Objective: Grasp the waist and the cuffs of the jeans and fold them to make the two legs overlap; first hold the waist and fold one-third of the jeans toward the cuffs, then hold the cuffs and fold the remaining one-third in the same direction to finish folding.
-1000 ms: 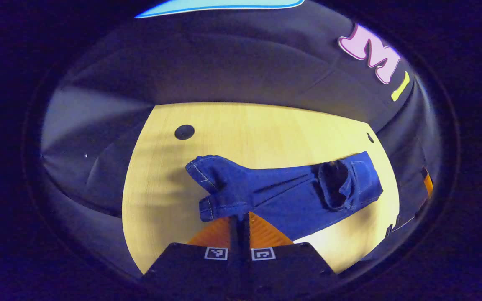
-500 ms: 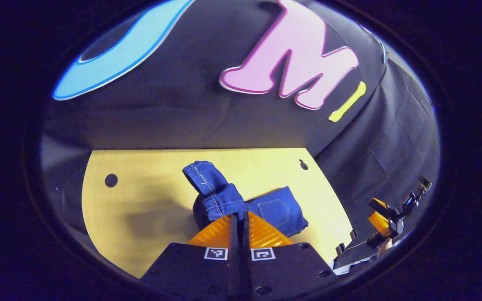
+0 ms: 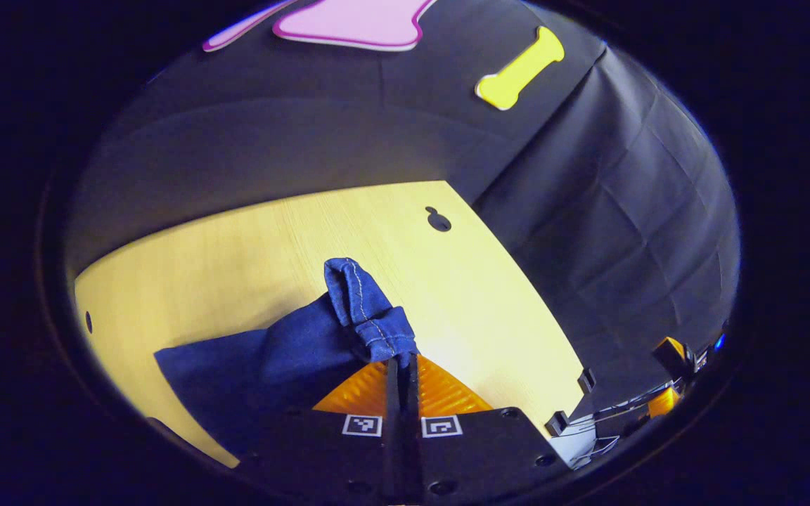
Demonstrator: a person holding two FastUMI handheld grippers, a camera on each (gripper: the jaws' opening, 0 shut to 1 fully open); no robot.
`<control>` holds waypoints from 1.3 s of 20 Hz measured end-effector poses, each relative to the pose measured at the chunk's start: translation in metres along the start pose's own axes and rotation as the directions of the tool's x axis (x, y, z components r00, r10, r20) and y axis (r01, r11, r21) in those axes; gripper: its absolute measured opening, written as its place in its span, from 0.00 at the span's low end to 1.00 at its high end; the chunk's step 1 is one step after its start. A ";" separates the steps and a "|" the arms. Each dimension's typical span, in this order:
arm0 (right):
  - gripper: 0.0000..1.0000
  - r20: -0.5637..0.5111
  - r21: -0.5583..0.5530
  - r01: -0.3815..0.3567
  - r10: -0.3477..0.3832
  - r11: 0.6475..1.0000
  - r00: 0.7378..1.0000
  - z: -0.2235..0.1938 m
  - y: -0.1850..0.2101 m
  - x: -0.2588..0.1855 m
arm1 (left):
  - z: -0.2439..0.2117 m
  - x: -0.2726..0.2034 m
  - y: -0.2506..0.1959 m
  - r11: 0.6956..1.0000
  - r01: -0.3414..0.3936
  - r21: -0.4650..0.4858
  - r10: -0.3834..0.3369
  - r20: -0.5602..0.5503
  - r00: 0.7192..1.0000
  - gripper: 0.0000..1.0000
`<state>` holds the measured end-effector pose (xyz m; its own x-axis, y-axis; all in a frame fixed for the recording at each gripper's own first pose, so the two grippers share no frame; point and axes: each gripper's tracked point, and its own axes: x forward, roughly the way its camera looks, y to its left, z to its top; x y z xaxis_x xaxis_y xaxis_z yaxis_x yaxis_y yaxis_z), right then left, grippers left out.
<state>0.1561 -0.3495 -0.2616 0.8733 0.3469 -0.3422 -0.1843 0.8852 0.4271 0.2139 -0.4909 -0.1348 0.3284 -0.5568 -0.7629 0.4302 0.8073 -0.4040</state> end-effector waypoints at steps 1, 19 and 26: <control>0.97 -0.002 0.001 0.005 -0.005 1.000 1.000 -0.001 -0.004 -0.001 | -0.009 0.020 0.002 1.000 -0.019 0.013 0.019 -0.027 0.999 0.06; 0.97 0.087 -0.091 -0.031 0.039 0.995 0.995 0.043 0.011 -0.008 | 0.044 -0.089 -0.104 0.957 -0.113 0.268 -0.034 0.487 0.873 0.97; 0.97 0.217 -0.188 0.003 0.039 0.982 0.975 0.127 0.050 -0.083 | -0.047 -0.322 -0.100 0.925 -0.363 0.113 0.155 0.758 0.633 0.96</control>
<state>0.1311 -0.3732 -0.1053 0.9426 0.3054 -0.1352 -0.2634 0.9287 0.2612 0.0255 -0.3831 0.1270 0.9123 -0.3755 -0.1636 0.3742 0.9265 -0.0399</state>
